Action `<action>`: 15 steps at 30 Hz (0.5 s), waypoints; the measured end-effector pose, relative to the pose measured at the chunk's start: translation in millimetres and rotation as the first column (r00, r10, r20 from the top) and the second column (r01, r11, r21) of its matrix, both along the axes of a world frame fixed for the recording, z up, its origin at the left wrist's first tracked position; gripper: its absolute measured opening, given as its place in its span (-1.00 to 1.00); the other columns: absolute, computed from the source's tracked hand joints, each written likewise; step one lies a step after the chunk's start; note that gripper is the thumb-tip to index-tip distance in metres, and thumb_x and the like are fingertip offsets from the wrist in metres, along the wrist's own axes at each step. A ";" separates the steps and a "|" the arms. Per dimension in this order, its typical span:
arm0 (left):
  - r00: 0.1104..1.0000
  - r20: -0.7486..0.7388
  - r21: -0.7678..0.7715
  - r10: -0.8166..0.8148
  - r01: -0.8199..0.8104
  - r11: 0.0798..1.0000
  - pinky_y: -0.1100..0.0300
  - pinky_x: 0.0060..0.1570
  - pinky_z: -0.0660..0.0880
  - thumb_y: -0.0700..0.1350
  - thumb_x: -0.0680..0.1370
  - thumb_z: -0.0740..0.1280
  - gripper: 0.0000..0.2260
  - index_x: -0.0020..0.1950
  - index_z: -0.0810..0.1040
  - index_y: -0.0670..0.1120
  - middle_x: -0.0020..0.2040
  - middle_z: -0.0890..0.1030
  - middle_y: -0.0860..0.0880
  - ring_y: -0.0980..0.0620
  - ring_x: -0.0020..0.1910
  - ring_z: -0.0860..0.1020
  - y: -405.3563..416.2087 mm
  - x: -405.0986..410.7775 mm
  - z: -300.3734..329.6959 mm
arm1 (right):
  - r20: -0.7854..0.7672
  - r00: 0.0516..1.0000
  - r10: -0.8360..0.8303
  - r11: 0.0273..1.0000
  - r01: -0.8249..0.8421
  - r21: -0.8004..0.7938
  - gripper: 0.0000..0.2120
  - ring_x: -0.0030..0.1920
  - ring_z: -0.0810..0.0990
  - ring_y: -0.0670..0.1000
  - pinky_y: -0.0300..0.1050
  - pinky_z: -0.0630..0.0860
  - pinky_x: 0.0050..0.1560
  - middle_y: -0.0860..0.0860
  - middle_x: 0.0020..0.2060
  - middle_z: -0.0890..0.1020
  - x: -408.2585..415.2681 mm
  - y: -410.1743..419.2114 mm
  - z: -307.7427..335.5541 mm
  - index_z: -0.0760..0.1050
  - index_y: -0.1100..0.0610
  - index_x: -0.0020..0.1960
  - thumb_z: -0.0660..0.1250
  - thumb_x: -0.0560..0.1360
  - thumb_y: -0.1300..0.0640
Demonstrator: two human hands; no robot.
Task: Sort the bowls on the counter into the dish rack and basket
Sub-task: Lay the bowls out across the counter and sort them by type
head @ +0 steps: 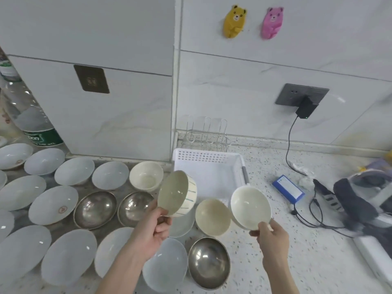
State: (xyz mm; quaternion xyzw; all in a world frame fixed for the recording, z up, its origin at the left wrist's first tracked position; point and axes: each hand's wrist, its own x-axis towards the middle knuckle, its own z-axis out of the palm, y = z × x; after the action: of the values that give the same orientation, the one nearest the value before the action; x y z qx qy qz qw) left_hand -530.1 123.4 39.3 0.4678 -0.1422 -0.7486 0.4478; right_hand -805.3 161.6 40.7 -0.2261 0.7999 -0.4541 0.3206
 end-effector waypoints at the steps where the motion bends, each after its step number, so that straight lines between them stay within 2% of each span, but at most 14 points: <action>1: 1.000 0.013 0.006 -0.015 0.015 1.000 0.36 -0.71 0.12 -0.33 0.55 0.18 -0.75 0.05 0.55 -0.04 -0.45 0.44 -0.08 0.18 -0.65 0.19 2.7 -8.9 -0.7 | 0.008 1.000 -0.002 1.000 0.001 0.025 -0.62 -0.37 0.48 0.01 -0.08 0.41 -0.22 0.08 -0.54 0.63 -6.1 3.7 -7.1 0.54 0.12 0.29 0.22 0.50 0.26; 6: 0.996 0.065 0.013 -0.065 0.064 0.998 0.35 -0.67 0.10 -0.34 0.52 0.19 -0.70 0.08 0.57 0.00 -0.44 0.43 -0.10 0.15 -0.62 0.17 15.8 -45.7 -3.8 | 0.058 0.997 0.047 0.993 -0.053 0.102 -0.60 -0.35 0.52 -0.02 -0.14 0.39 -0.28 0.10 -0.52 0.64 -25.1 10.7 -31.4 0.50 0.18 0.34 0.22 0.51 0.28; 15: 0.981 0.183 0.008 -0.070 0.070 0.998 0.34 -0.66 0.12 -0.33 0.55 0.13 -0.66 0.21 0.51 -0.02 -0.43 0.46 -0.15 0.13 -0.61 0.18 35.3 -70.5 -13.7 | 0.090 0.986 0.138 0.976 -0.151 0.156 -0.53 -0.32 0.58 -0.05 -0.18 0.37 -0.34 0.16 -0.40 0.67 -43.1 5.3 -52.4 0.44 0.15 0.40 0.20 0.51 0.31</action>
State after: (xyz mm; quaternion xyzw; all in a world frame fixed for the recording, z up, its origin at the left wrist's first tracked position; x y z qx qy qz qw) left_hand -600.6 158.7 25.6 0.5299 -0.1984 -0.7178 0.4057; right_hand -848.4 166.8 -11.7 -0.2389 0.8025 -0.3713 0.4013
